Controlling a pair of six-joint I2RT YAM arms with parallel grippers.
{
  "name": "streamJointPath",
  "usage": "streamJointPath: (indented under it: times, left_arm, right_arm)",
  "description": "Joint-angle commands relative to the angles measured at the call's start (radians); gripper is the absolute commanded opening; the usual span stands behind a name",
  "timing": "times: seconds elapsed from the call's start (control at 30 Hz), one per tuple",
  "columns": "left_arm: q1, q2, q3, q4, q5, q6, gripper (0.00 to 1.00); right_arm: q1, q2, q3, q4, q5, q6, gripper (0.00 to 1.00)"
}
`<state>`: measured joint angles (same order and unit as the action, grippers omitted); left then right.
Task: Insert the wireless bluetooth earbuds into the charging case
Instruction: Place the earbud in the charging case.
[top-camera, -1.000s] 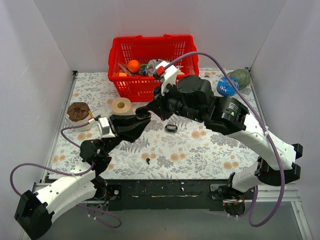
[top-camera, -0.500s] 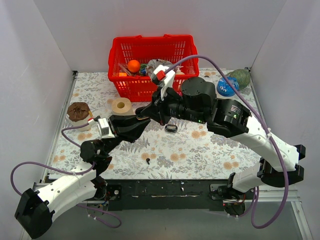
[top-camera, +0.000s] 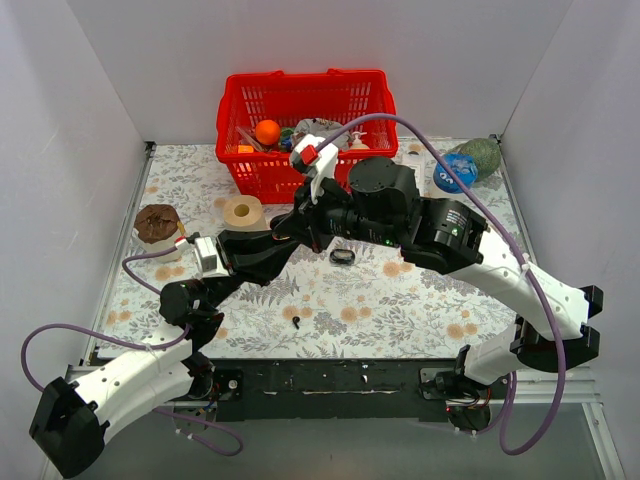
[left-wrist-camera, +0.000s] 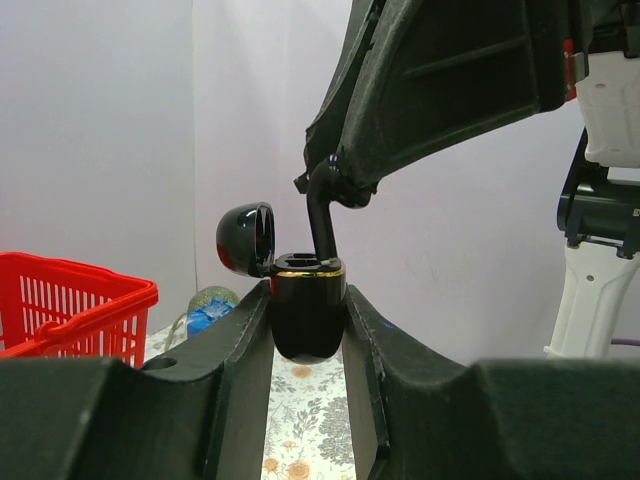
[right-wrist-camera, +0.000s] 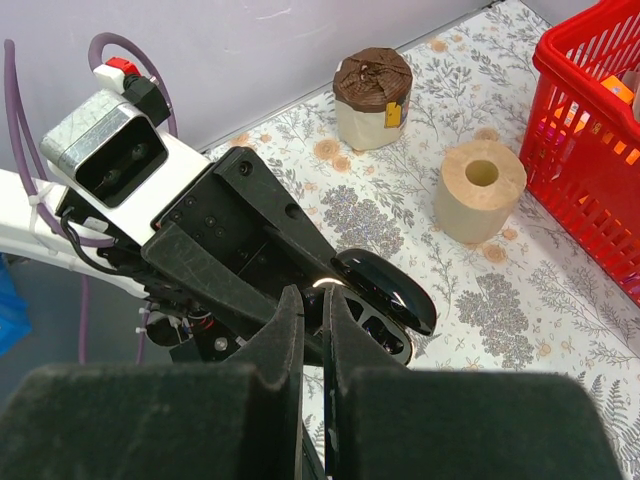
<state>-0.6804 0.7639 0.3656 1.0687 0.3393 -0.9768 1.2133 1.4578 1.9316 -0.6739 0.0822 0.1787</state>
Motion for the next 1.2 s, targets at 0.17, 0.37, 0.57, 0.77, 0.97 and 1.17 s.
streamJointPath:
  times: [0.17, 0.37, 0.57, 0.77, 0.97, 1.17]
  left_arm:
    - [0.001, -0.018, -0.001, 0.010, 0.006, -0.005, 0.00]
    - [0.001, -0.021, 0.002, 0.008, 0.003, -0.007, 0.00]
    - [0.001, -0.031, 0.006, -0.001, 0.000, -0.002, 0.00]
    - [0.001, -0.034, 0.007, -0.004, 0.001, -0.002, 0.00]
    - [0.001, -0.035, 0.007, -0.009, 0.001, 0.000, 0.00]
    - [0.001, -0.031, 0.010, -0.007, 0.001, 0.001, 0.00]
  right_arm:
    - [0.005, 0.001, -0.016, 0.062, 0.008, -0.007, 0.01]
    - [0.006, 0.003, -0.019, 0.050, 0.010, -0.007, 0.01]
    - [0.006, -0.017, -0.046, 0.046, 0.024, -0.008, 0.01]
    - [0.006, -0.031, -0.062, 0.051, 0.028, -0.005, 0.01]
    - [0.006, -0.034, -0.057, 0.048, 0.039, -0.008, 0.01]
    - [0.006, -0.043, -0.065, 0.046, 0.045, -0.008, 0.01]
